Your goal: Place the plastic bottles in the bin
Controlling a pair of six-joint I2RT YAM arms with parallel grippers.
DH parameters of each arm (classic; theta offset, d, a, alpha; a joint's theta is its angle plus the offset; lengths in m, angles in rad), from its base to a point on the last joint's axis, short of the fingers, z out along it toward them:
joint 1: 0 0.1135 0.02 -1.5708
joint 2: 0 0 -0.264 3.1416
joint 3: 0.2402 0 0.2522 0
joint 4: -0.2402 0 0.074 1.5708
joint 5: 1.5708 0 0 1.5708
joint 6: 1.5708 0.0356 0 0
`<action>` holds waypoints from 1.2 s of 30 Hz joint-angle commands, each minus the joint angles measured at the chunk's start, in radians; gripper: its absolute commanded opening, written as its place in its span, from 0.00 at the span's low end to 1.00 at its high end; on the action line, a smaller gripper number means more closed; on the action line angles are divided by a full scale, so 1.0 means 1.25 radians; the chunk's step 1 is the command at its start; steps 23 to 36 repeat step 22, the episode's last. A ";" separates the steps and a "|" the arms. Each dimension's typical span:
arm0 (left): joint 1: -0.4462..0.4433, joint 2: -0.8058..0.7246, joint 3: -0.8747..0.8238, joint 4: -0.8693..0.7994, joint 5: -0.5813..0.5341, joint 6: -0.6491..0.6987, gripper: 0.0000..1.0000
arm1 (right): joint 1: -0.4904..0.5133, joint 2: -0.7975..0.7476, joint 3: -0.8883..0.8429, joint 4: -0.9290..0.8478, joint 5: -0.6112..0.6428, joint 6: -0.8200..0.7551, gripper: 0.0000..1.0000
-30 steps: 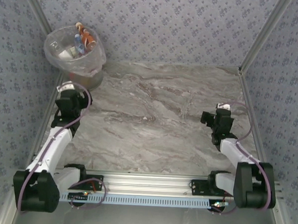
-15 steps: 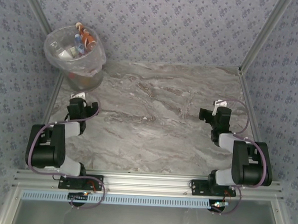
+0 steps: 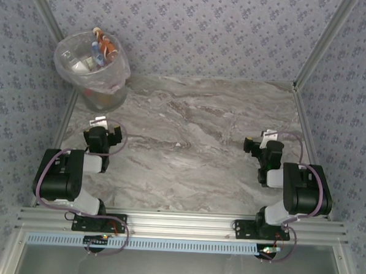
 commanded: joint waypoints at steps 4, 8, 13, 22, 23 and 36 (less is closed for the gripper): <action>-0.003 -0.001 0.014 0.036 -0.027 -0.001 0.99 | 0.023 0.013 0.060 -0.044 0.075 -0.006 0.99; -0.003 -0.001 0.014 0.036 -0.027 -0.001 0.99 | 0.020 0.011 0.061 -0.043 0.057 -0.009 0.99; -0.003 -0.001 0.014 0.035 -0.027 -0.001 0.99 | -0.001 0.012 0.075 -0.070 -0.055 -0.027 0.99; -0.003 -0.001 0.014 0.035 -0.023 -0.001 0.99 | 0.003 0.012 0.074 -0.070 -0.051 -0.029 0.99; -0.003 -0.001 0.014 0.035 -0.023 -0.001 0.99 | 0.003 0.012 0.074 -0.070 -0.051 -0.029 0.99; -0.003 -0.001 0.014 0.035 -0.023 -0.001 0.99 | 0.003 0.012 0.074 -0.070 -0.051 -0.029 0.99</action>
